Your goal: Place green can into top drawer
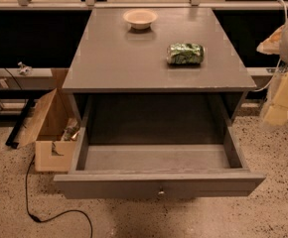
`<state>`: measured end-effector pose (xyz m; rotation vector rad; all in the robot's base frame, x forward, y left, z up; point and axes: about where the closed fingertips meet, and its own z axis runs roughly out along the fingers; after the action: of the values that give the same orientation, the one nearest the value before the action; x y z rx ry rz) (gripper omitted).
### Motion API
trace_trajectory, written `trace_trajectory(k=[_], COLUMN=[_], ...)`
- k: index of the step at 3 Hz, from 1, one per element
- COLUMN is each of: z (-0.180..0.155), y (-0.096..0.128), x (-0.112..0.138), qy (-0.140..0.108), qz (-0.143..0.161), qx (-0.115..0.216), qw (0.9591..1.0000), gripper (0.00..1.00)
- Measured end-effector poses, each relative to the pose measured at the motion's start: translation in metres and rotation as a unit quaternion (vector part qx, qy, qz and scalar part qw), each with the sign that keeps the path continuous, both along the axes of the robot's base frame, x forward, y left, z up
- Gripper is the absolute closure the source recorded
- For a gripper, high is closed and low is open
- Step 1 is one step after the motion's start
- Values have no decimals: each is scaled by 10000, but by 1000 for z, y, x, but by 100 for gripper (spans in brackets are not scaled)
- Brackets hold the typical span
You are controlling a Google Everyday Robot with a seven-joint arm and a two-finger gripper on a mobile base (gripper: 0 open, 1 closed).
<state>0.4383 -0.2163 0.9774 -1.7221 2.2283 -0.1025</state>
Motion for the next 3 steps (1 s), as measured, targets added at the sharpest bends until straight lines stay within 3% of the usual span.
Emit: trace_trajectory(k=[1,2,3], z=[1,-9,-21], y=[1,11,30], x=[1,39,103], qy=[-30,-115,-297], qz=[4,266,587], qx=[24,344,770], qw=[10000,9990,9949], gripper=[0,0,0])
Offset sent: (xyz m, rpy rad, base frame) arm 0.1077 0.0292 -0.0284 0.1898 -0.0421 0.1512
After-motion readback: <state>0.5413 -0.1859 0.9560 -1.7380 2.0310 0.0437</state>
